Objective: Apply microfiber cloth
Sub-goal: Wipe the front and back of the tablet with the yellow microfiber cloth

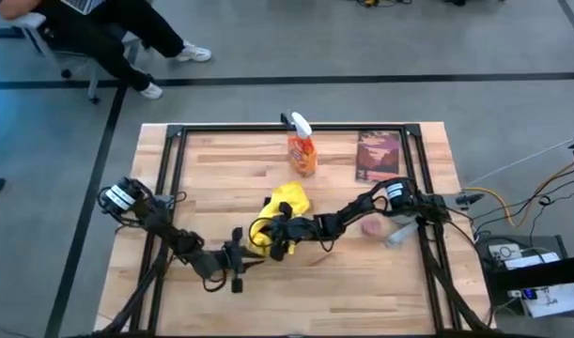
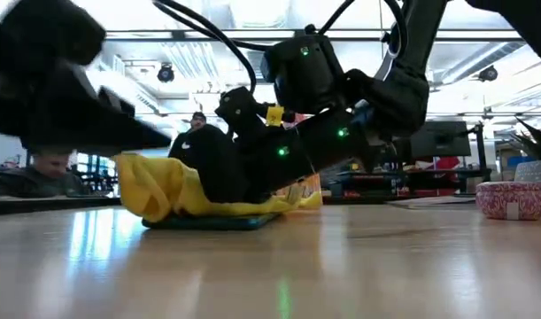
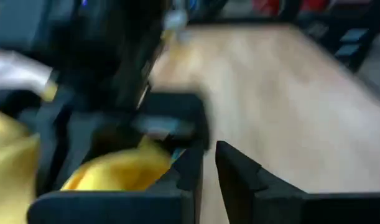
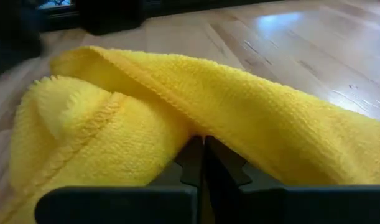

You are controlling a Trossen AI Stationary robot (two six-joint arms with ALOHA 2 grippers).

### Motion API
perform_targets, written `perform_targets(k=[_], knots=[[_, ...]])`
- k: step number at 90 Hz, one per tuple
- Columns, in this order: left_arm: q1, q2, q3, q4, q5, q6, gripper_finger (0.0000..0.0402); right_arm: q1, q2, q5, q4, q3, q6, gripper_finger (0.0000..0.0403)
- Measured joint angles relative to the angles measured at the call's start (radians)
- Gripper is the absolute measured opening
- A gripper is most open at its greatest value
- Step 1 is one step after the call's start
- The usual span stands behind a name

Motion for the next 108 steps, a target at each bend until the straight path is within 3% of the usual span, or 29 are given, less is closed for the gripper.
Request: perform_targets(k=[17, 38, 59, 81, 100, 108], knots=[[0.000, 0.097, 0.053, -0.002, -0.037, 0.002, 0.0022, 0.000, 0.002, 0.102, -0.007, 0.013, 0.036, 0.0000], [0.002, 0.205, 0.072, 0.008, -0.202, -0.071, 0.0021, 0.001, 0.005, 0.165, -0.012, 0.028, 0.058, 0.0000], [0.000, 0.146, -0.017, 0.005, -0.287, -0.123, 0.0021, 0.016, 0.005, 0.331, -0.012, 0.031, 0.142, 0.0000], [-0.004, 0.009, -0.162, 0.000, -0.299, -0.217, 0.0021, 0.018, -0.069, 0.351, -0.031, 0.028, 0.126, 0.0000], [-0.004, 0.021, -0.110, -0.002, -0.229, -0.188, 0.0021, 0.012, -0.172, 0.370, -0.213, 0.023, 0.043, 0.0000], [-0.004, 0.044, -0.054, -0.026, -0.193, -0.162, 0.0021, 0.010, -0.201, 0.314, -0.267, 0.015, -0.027, 0.0000]])
